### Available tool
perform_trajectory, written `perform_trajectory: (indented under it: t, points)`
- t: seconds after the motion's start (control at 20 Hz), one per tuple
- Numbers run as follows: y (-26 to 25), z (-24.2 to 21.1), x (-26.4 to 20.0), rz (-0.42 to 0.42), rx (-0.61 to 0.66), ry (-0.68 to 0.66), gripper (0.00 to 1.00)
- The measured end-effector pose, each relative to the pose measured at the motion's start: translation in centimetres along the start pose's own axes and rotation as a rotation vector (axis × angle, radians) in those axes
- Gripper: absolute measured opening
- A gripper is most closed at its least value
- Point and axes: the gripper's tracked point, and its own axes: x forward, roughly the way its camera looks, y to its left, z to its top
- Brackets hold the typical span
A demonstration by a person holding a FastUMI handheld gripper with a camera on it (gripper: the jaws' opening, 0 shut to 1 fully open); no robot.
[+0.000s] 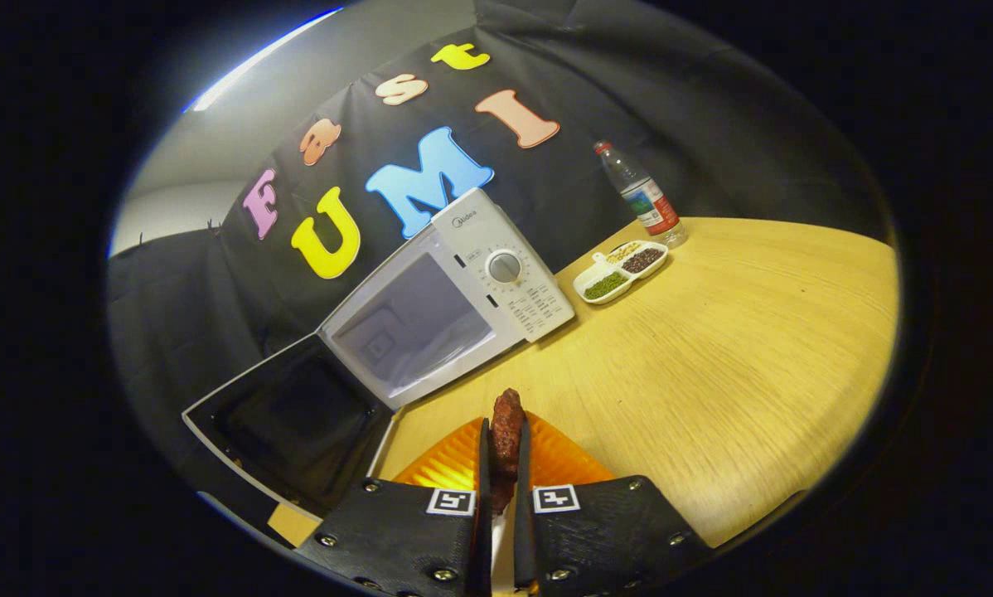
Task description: Open the microwave, put the food inside, and close the microwave door.
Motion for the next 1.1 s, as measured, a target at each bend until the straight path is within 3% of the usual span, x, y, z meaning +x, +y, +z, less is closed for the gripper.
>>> perform_trajectory:
  t: [0.2, 0.45, 0.7, 1.1]
  points:
    - [2.0, 1.6, -0.2, 0.022, 0.017, -0.002, 0.11]
    - [6.7, 4.9, 1.1, 0.053, -0.049, -0.077, 0.1]
    - [12.1, 6.6, 7.0, 0.098, -0.095, -0.115, 0.1]
    - [16.0, 6.6, 21.1, 0.02, -0.176, -0.148, 0.11]
